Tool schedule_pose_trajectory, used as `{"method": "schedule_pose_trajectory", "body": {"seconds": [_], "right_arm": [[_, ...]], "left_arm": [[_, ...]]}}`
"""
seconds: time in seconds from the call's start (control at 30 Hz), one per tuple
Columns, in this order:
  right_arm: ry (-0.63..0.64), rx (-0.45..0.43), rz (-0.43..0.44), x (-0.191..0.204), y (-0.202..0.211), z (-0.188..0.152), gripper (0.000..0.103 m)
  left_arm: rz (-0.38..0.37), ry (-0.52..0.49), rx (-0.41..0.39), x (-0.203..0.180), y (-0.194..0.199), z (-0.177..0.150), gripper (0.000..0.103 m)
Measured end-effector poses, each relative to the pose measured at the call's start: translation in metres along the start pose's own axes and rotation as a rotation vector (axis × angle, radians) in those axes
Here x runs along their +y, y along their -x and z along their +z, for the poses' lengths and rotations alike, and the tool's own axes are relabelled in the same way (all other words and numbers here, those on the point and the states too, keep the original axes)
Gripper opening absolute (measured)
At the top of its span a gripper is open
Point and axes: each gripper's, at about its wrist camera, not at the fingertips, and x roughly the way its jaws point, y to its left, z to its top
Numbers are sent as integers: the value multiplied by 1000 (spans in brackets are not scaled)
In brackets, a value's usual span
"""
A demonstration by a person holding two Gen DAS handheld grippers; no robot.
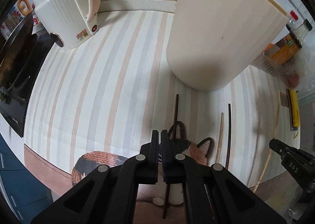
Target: Organize utensils
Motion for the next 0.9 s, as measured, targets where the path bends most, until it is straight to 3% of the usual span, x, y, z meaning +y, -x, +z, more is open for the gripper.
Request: {"method": "schedule_pose_trajectory", "body": {"seconds": [0.07, 0.17, 0.4, 0.53, 0.67, 0.73, 0.9], "right_arm": [[-2, -8, 8, 2, 4, 0, 7], [1, -8, 12, 4, 5, 8, 7], [4, 15, -5, 2, -5, 7, 7], [-5, 27, -14, 0, -10, 5, 7], [-15, 43, -22, -2, -17, 3, 7], [-20, 49, -23, -3, -19, 2, 7], [-34, 45, -23, -8, -19, 1, 7]], "left_arm": [[-9, 3, 2, -4, -2, 3, 0], [-112, -2, 84, -10, -23, 9, 5], [-34, -64, 225, -33, -79, 8, 6], [-12, -94, 208, -40, -90, 4, 17], [26, -120, 165, -48, -96, -4, 12], [40, -126, 147, -50, -96, -8, 3], [50, -103, 101, -41, -85, -18, 3]]}}
